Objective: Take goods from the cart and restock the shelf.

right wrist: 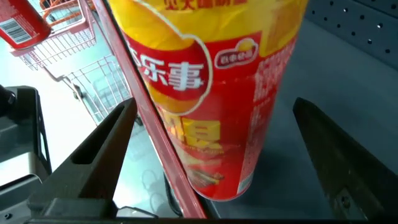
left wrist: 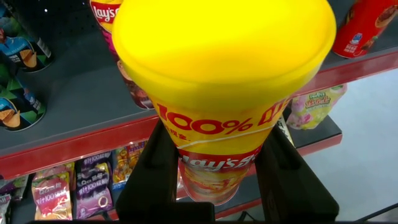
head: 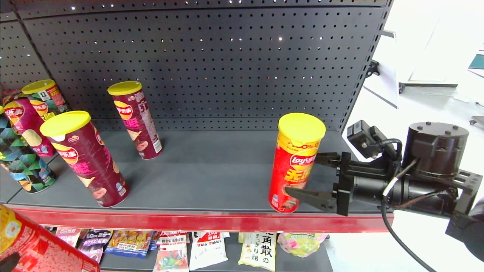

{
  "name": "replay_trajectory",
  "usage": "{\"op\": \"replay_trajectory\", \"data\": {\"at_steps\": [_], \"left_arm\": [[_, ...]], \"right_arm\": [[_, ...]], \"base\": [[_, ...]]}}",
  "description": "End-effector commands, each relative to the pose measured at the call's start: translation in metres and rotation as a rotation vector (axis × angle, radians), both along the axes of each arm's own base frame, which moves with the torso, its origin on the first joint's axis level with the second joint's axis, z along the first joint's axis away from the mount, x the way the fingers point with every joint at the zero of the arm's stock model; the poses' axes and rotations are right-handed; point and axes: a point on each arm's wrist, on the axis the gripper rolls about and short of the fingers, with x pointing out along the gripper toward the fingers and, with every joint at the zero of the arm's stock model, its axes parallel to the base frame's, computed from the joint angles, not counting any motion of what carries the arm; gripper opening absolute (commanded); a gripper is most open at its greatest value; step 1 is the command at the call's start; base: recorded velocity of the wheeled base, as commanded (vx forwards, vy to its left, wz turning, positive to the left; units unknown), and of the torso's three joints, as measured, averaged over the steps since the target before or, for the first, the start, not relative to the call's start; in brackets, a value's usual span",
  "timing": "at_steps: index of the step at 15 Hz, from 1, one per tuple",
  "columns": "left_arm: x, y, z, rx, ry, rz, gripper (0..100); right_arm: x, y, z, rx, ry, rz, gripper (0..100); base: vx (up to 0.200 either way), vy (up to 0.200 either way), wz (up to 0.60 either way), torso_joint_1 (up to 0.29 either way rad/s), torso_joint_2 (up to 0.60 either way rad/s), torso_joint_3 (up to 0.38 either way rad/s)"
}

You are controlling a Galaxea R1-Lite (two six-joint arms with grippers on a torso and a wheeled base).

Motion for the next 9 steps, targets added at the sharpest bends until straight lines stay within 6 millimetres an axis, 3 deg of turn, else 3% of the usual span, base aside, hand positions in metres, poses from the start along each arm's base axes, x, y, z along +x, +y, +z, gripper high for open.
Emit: {"op": "replay_trajectory", "data": {"at_steps": [1, 2, 5, 9], "left_arm": [[0.001, 0.000, -0.001, 0.001, 0.006, -0.001, 0], [0.001, 0.000, -0.001, 0.001, 0.006, -0.001, 0], [0.007, -0.001, 0.004, -0.001, 0.011, -0.014, 0], [0.027, -0.003, 0.020, -0.004, -0.012, -0.022, 0]], "right_arm": [[-0.020, -0.010, 0.001, -0.001, -0.004, -0.003, 100], [-0.023, -0.012, 0.000, -0.001, -0.002, -0.003, 100], [-0.062, -0.035, 0.000, -0.004, -0.031, -0.059, 100], [-0.103, -0.088, 0.018, 0.020, -0.168, -0.460, 100]], "base": [[0.000, 0.000, 0.00, 0.000, 0.00, 0.000], [0.000, 0.000, 0.00, 0.000, 0.00, 0.000], [0.000, 0.000, 0.00, 0.000, 0.00, 0.000], [0.000, 0.000, 0.00, 0.000, 0.00, 0.000]]}}
